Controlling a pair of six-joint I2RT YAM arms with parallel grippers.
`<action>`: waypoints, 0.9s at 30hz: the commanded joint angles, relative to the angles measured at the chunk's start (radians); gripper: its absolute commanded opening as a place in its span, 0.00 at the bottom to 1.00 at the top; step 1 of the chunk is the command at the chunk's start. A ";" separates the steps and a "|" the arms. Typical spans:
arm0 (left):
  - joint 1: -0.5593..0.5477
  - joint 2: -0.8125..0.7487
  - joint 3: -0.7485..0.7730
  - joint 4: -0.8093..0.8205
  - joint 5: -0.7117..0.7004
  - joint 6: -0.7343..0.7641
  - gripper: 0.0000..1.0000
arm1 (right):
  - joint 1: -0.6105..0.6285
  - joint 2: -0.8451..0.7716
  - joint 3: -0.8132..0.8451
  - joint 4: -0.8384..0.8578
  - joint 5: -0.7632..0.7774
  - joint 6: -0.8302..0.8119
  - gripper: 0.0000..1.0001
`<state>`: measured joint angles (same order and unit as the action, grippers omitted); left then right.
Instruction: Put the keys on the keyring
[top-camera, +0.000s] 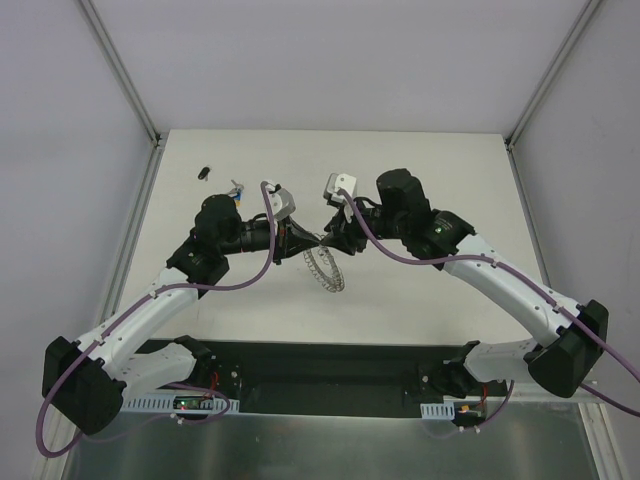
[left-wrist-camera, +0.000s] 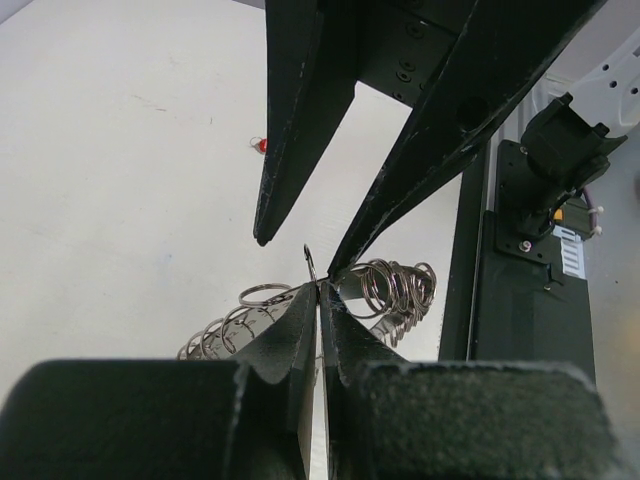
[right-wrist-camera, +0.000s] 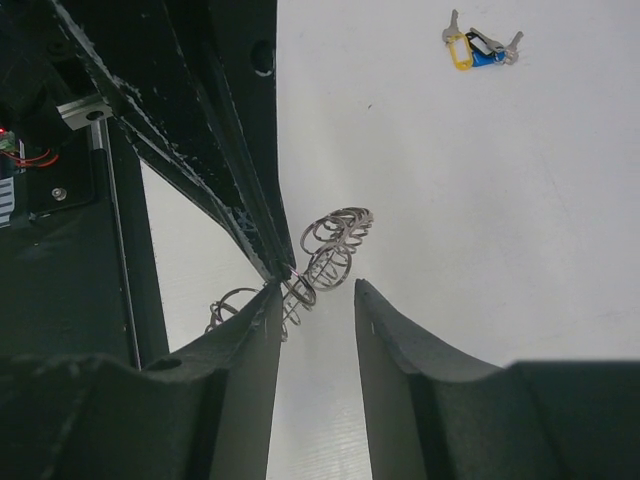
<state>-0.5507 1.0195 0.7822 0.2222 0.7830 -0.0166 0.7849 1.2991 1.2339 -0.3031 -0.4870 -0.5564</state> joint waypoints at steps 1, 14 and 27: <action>-0.006 -0.009 0.043 0.045 0.032 -0.025 0.00 | 0.010 0.000 0.039 0.030 0.019 -0.025 0.37; -0.006 -0.012 0.048 0.046 -0.060 -0.098 0.00 | 0.042 -0.024 0.022 0.047 0.114 -0.042 0.06; -0.006 0.002 0.055 0.108 -0.198 -0.362 0.00 | 0.174 -0.047 -0.059 0.140 0.459 -0.103 0.13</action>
<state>-0.5507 1.0275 0.7834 0.2203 0.6430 -0.2661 0.9207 1.2781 1.1904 -0.2150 -0.1619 -0.6231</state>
